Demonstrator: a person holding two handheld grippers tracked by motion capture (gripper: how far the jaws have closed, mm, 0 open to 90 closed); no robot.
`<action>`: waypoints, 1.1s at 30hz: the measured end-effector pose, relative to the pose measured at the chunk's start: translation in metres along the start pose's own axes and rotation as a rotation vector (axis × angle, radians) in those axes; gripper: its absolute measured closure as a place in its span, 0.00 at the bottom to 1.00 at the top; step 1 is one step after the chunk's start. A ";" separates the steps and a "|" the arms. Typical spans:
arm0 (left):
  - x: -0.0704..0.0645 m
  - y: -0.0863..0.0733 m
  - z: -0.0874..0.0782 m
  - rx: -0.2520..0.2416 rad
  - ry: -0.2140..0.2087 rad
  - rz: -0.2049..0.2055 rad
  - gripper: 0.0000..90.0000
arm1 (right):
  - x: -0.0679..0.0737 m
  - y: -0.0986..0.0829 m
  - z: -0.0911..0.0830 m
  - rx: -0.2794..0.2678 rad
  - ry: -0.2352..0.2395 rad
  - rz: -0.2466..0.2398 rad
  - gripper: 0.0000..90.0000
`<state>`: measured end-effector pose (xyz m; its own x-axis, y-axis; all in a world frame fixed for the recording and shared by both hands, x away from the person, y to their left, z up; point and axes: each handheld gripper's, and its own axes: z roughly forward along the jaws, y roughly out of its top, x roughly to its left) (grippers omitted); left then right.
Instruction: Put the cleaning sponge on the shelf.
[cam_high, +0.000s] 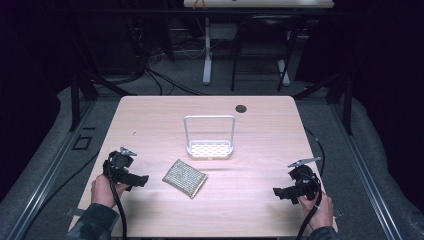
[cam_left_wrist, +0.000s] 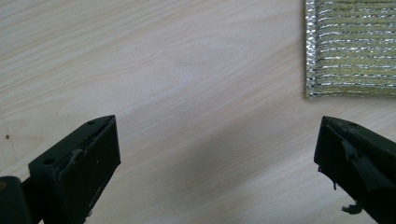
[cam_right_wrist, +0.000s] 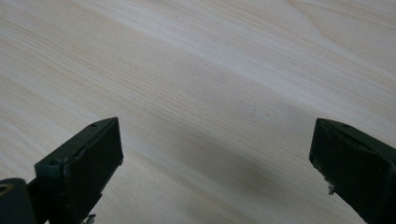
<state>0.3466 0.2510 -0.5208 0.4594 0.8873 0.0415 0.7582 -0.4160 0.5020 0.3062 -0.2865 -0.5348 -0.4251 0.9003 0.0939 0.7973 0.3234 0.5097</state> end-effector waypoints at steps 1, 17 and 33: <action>-0.001 0.001 -0.001 -0.003 -0.006 0.006 0.00 | -0.001 0.000 0.000 0.001 -0.001 -0.004 0.02; -0.024 0.012 0.003 -0.011 -0.081 0.025 0.00 | -0.001 -0.001 -0.002 -0.003 0.005 0.004 0.03; -0.087 0.044 0.032 0.011 -0.165 0.159 0.00 | -0.001 0.000 0.002 0.028 0.002 -0.009 0.03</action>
<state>0.3550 0.1496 -0.5301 0.6422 0.7662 -0.0227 0.6746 -0.5509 0.4914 0.3075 -0.2865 -0.5365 -0.4336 0.8965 0.0913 0.8049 0.3397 0.4866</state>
